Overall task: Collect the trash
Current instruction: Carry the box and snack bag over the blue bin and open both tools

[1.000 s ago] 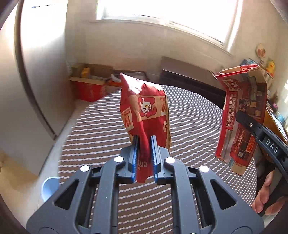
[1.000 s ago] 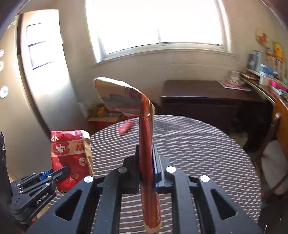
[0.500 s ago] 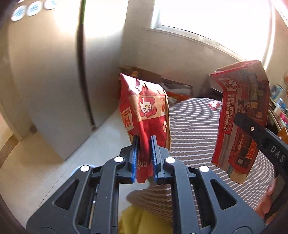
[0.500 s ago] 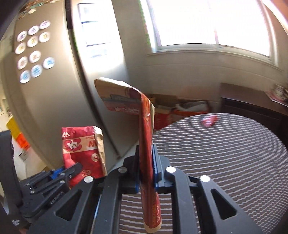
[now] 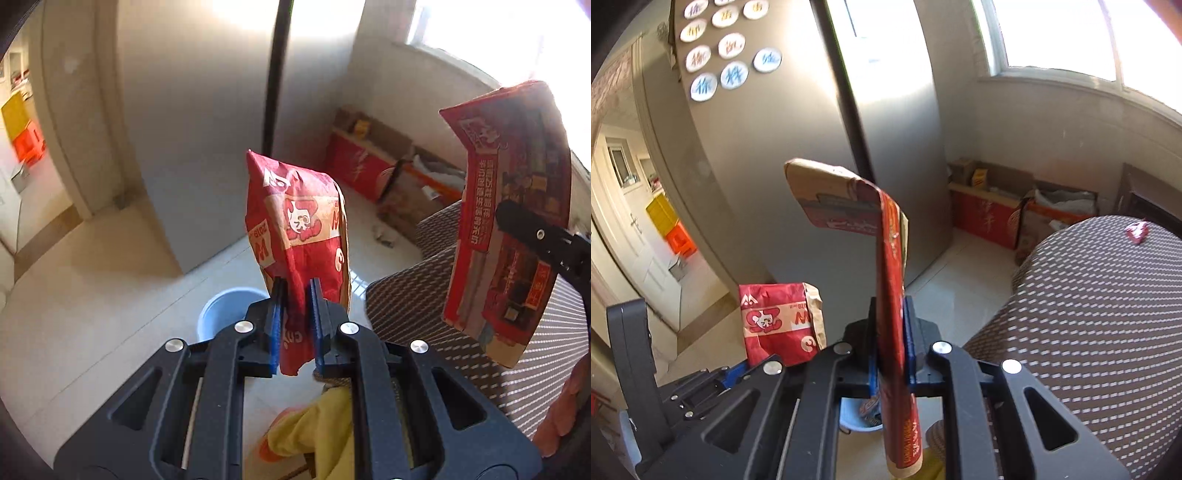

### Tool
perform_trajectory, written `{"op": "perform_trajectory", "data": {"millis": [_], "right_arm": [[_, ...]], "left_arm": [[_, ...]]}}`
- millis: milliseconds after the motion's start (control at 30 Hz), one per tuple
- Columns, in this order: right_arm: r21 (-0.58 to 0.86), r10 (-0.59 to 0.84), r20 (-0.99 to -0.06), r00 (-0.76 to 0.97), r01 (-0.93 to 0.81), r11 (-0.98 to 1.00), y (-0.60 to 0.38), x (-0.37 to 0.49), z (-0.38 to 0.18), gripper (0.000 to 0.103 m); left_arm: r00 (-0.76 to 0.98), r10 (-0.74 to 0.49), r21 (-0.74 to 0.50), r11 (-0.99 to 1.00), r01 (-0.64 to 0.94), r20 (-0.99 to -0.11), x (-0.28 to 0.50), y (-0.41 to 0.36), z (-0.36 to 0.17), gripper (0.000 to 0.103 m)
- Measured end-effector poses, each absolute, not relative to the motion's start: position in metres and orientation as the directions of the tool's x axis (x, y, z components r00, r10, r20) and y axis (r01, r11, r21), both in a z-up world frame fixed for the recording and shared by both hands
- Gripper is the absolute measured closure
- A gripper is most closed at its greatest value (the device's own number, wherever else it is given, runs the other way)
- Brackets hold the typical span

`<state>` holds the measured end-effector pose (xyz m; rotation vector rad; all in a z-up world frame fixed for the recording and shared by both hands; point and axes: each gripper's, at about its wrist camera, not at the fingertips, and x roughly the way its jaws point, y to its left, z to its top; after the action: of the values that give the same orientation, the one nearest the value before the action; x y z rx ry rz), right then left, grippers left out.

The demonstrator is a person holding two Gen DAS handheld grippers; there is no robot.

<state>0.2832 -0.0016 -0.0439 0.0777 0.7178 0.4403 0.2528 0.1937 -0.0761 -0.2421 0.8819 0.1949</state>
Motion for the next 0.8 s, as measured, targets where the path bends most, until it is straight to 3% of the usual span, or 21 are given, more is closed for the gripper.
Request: {"op": "perform_trajectory", "data": {"millis": [500, 733, 800], "right_arm": [[0.203, 0.405, -0.728, 0.554, -0.39, 0.898, 0.059, 0.296, -0.099, 0.091], [0.189, 0.394, -0.742, 0.542, -0.395, 0.899, 0.066, 0.303, -0.108, 0.091], [0.186, 0.393, -0.749, 0.533, -0.399, 0.898, 0.069, 0.304, -0.111, 0.091]], "left_arm": [[0.513, 0.077, -0.13, 0.925, -0.356, -0.855, 0.266, 0.25, -0.136, 0.089], [0.499, 0.102, -0.13, 0.904, -0.408, -0.86, 0.267, 0.27, -0.154, 0.082], [0.492, 0.112, -0.124, 0.898, -0.422, -0.863, 0.265, 0.278, -0.159, 0.069]]}}
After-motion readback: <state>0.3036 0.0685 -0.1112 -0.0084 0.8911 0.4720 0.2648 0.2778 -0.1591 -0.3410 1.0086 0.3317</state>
